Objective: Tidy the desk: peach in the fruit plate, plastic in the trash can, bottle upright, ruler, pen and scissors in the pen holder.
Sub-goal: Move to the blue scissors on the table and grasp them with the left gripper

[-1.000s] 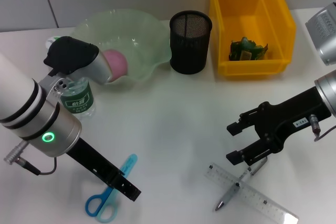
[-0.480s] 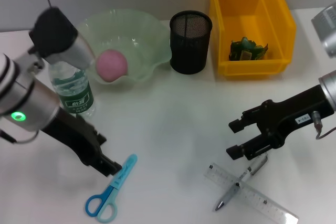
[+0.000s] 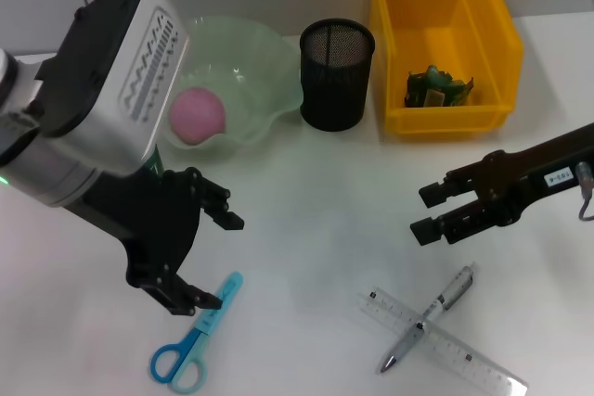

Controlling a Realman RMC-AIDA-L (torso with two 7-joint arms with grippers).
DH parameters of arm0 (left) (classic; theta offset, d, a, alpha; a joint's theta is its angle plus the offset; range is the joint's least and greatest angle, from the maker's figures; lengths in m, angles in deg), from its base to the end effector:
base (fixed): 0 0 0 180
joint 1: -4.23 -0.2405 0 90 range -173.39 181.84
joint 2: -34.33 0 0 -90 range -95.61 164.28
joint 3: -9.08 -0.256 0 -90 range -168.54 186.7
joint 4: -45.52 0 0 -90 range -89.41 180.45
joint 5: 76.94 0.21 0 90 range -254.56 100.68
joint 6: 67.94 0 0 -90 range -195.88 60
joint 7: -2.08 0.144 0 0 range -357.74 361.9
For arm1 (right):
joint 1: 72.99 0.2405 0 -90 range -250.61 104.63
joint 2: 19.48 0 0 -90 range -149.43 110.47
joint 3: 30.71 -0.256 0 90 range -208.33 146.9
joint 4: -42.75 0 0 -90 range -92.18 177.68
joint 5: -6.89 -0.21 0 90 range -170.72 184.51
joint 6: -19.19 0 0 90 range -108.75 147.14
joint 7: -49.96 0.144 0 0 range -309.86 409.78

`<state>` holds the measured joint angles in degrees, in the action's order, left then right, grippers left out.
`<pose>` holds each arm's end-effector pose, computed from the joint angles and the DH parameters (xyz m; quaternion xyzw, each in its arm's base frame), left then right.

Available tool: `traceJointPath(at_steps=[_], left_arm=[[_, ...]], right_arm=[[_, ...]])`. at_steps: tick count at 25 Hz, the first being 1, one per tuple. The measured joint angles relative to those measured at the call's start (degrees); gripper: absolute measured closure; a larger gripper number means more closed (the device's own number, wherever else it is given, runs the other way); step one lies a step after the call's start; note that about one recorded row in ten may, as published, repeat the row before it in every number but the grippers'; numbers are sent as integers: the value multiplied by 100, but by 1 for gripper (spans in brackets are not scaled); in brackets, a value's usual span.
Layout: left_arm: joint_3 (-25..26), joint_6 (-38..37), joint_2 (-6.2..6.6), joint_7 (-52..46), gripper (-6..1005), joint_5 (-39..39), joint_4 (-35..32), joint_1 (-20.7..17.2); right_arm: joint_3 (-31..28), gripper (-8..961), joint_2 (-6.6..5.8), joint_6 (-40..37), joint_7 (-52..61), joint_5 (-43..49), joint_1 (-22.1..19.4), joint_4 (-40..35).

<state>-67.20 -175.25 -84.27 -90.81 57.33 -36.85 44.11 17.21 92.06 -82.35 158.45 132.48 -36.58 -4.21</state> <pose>-0.1195 0.3239 0.0097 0.9741 -0.1765 -0.1332 0.0465 0.2398 0.3429 0.0475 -0.9466 0.3120 0.0815 0.0036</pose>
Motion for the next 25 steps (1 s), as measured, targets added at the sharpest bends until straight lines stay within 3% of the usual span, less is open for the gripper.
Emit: traceJointPath(at_steps=[2,7,20,25], left_arm=[[-65,-145,3,699,165,46,-179,-1],[-338,-156,0,1581,165,318,-232,-2],[-1423,619,-34,3272,165,1525,-121,-113],[-1445,667,-30,3799,166,1629,-120,-106]], right_arm=[[-3,138,-102,-170,286,19,106,-14],[-21,139,-200,-293,614,265,280,39],[-163,139,-262,-274,1067,293,522,156],[-245,139,-264,-181,1087,292,575,244]])
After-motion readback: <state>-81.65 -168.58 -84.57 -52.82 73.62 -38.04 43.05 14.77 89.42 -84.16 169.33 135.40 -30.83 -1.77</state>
